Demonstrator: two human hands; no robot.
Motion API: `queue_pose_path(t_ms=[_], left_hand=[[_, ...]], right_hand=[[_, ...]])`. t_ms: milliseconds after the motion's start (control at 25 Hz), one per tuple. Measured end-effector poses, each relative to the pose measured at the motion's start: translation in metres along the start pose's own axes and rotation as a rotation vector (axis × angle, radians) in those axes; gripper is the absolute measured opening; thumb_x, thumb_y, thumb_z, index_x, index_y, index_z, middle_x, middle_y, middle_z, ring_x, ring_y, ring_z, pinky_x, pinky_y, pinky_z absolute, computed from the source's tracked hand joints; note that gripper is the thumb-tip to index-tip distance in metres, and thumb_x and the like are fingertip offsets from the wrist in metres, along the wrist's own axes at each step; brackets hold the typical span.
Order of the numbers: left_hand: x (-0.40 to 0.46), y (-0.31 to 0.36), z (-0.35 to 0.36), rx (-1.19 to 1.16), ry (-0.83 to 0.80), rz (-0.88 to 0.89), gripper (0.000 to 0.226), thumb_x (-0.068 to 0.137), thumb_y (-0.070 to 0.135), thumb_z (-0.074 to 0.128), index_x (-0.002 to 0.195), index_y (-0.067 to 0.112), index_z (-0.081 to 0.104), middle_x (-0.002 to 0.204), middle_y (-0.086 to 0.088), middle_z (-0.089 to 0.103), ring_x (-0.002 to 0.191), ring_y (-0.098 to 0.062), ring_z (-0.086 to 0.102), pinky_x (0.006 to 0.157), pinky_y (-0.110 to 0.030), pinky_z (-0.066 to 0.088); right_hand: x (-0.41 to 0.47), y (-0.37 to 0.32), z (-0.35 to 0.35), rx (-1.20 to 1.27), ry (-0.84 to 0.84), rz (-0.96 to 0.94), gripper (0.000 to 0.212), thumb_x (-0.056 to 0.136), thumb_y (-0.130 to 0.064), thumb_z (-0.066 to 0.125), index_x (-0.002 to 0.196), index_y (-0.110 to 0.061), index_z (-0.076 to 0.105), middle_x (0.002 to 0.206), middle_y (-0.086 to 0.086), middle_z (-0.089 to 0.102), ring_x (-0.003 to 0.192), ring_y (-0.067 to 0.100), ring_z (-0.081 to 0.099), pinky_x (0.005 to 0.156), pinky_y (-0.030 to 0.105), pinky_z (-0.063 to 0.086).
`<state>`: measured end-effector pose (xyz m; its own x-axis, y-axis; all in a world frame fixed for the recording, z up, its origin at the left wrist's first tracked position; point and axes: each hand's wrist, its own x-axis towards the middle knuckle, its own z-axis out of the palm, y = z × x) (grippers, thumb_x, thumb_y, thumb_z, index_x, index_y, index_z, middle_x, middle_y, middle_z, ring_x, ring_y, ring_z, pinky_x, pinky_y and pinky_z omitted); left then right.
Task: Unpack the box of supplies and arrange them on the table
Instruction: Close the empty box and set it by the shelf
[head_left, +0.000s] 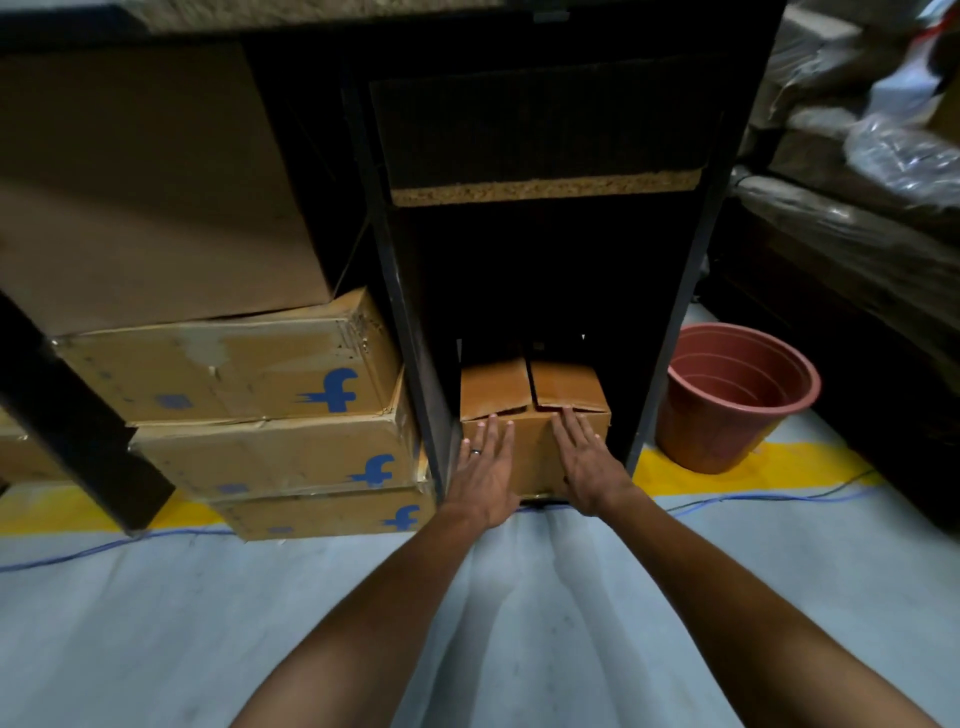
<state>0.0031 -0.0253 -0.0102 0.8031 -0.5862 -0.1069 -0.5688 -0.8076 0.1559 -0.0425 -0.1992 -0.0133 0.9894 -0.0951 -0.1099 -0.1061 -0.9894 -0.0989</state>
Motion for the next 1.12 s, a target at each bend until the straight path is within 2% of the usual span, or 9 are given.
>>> queue_pose_path(t_ms=[160, 240, 320, 400, 600, 680, 760, 960, 1120], left_hand=[[-0.041, 0.011, -0.038, -0.058, -0.003, -0.042, 0.074, 0.097, 0.029, 0.048, 0.159, 0.018, 0.009, 0.163, -0.012, 0.022, 0.151, -0.032, 0.017, 0.123, -0.048, 0.015], [-0.064, 0.017, -0.067, -0.131, -0.031, -0.055, 0.063, 0.096, 0.028, 0.049, 0.154, 0.015, 0.028, 0.153, -0.011, 0.041, 0.138, -0.032, 0.04, 0.114, -0.043, 0.032], [-0.09, 0.024, -0.097, -0.2, -0.09, -0.053, 0.052, 0.096, 0.027, 0.049, 0.146, 0.015, 0.042, 0.144, -0.011, 0.05, 0.129, -0.032, 0.05, 0.103, -0.038, 0.042], [-0.117, 0.032, -0.139, -0.259, -0.156, -0.061, 0.05, 0.097, 0.029, 0.049, 0.145, 0.018, 0.045, 0.145, -0.009, 0.05, 0.13, -0.031, 0.05, 0.102, -0.038, 0.046], [-0.164, 0.059, -0.253, -0.351, -0.188, -0.119, 0.045, 0.094, 0.032, 0.051, 0.138, 0.024, 0.051, 0.137, -0.009, 0.058, 0.122, -0.032, 0.057, 0.099, -0.041, 0.049], [-0.187, 0.07, -0.296, -0.403, -0.185, -0.151, 0.044, 0.092, 0.031, 0.052, 0.134, 0.022, 0.057, 0.133, -0.007, 0.061, 0.122, -0.029, 0.057, 0.101, -0.041, 0.048], [-0.211, 0.079, -0.341, -0.434, -0.253, -0.201, 0.041, 0.09, 0.028, 0.053, 0.13, 0.023, 0.062, 0.129, -0.004, 0.064, 0.12, -0.025, 0.059, 0.101, -0.039, 0.048], [-0.262, 0.087, -0.432, -0.413, -0.502, -0.264, 0.037, 0.082, 0.027, 0.057, 0.118, 0.027, 0.065, 0.121, -0.005, 0.064, 0.108, -0.024, 0.062, 0.095, -0.037, 0.052], [-0.295, 0.085, -0.489, -0.413, -0.526, -0.309, 0.038, 0.08, 0.028, 0.054, 0.116, 0.03, 0.065, 0.123, -0.005, 0.061, 0.109, -0.025, 0.061, 0.096, -0.038, 0.051]], right_hand=[[-0.037, -0.001, -0.022, 0.025, -0.088, 0.011, 0.086, 0.099, -0.026, 0.048, 0.157, -0.009, -0.012, 0.166, 0.011, -0.013, 0.153, 0.035, -0.004, 0.124, 0.046, 0.015], [-0.061, -0.004, -0.044, 0.056, -0.163, -0.009, 0.077, 0.101, -0.029, 0.04, 0.158, -0.008, -0.008, 0.167, 0.012, -0.005, 0.153, 0.036, 0.002, 0.123, 0.046, 0.017], [-0.086, -0.009, -0.07, 0.103, -0.176, -0.039, 0.068, 0.104, -0.034, 0.033, 0.159, -0.007, 0.002, 0.166, 0.017, 0.007, 0.151, 0.038, 0.013, 0.121, 0.047, 0.022], [-0.113, -0.022, -0.114, 0.199, -0.206, -0.018, 0.063, 0.105, -0.037, 0.033, 0.158, -0.009, 0.015, 0.163, 0.018, 0.018, 0.149, 0.038, 0.021, 0.119, 0.047, 0.026], [-0.161, -0.052, -0.227, 0.356, -0.273, 0.051, 0.059, 0.106, -0.043, 0.031, 0.155, -0.01, 0.027, 0.16, 0.015, 0.029, 0.147, 0.035, 0.028, 0.117, 0.044, 0.031], [-0.181, -0.066, -0.272, 0.431, -0.239, 0.057, 0.049, 0.105, -0.039, 0.037, 0.142, -0.008, 0.046, 0.145, 0.018, 0.05, 0.133, 0.037, 0.046, 0.107, 0.039, 0.041], [-0.2, -0.078, -0.319, 0.423, -0.244, 0.077, 0.04, 0.101, -0.033, 0.047, 0.133, -0.01, 0.057, 0.134, 0.015, 0.059, 0.126, 0.033, 0.053, 0.102, 0.035, 0.042], [-0.24, -0.1, -0.414, 0.415, -0.38, 0.134, 0.04, 0.095, -0.03, 0.054, 0.132, -0.017, 0.059, 0.135, 0.011, 0.06, 0.124, 0.028, 0.054, 0.102, 0.033, 0.044], [-0.259, -0.116, -0.464, 0.379, -0.487, 0.117, 0.04, 0.094, -0.032, 0.055, 0.132, -0.019, 0.059, 0.135, 0.011, 0.058, 0.123, 0.027, 0.055, 0.101, 0.034, 0.046]])
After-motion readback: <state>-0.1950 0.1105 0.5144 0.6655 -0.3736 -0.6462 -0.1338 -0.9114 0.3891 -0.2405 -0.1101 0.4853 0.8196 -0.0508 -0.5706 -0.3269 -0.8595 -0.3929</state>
